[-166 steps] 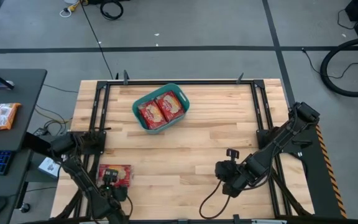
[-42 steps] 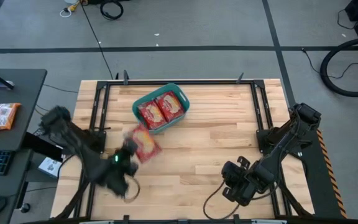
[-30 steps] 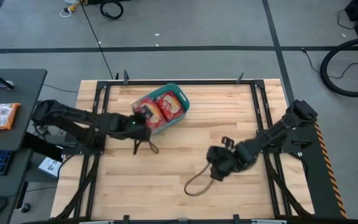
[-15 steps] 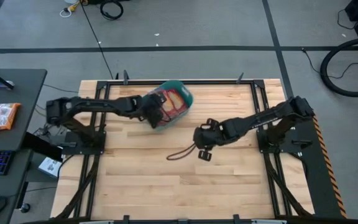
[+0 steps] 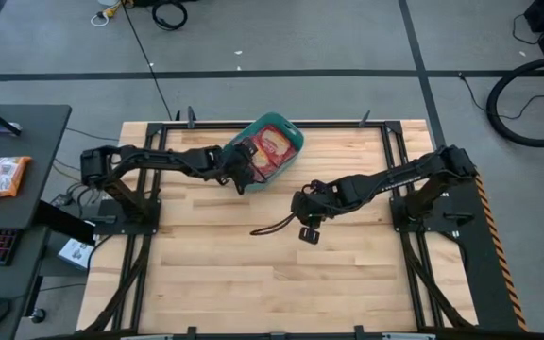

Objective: Sort popcorn bags into baskets
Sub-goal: Put the popcorn bag into the green bin

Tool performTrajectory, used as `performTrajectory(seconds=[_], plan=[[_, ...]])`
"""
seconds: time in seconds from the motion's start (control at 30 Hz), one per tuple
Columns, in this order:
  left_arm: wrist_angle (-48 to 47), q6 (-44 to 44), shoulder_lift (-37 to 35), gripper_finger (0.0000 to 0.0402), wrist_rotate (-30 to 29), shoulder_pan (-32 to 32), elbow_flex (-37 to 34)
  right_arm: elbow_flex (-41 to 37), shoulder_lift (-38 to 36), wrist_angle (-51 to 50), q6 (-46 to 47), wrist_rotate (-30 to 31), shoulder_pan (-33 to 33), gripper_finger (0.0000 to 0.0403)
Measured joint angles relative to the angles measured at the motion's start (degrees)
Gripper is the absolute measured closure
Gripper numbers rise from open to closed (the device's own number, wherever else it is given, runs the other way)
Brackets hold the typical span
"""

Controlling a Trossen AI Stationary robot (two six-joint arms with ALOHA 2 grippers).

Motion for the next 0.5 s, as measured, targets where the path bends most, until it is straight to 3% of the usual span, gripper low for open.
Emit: performTrajectory(seconds=[0.27,0.5], plan=[[-12.19,-14.58,-3.2,0.0361,-3.04,-1.87,-0.15,0.0,0.0,0.59,0.31,-1.2,-1.42,0.0305],[-22.79,-25.0,-12.5,0.036,6.08,-3.06,-0.16,0.0,0.0,3.29,1.84,-3.89,-2.53,0.0305]])
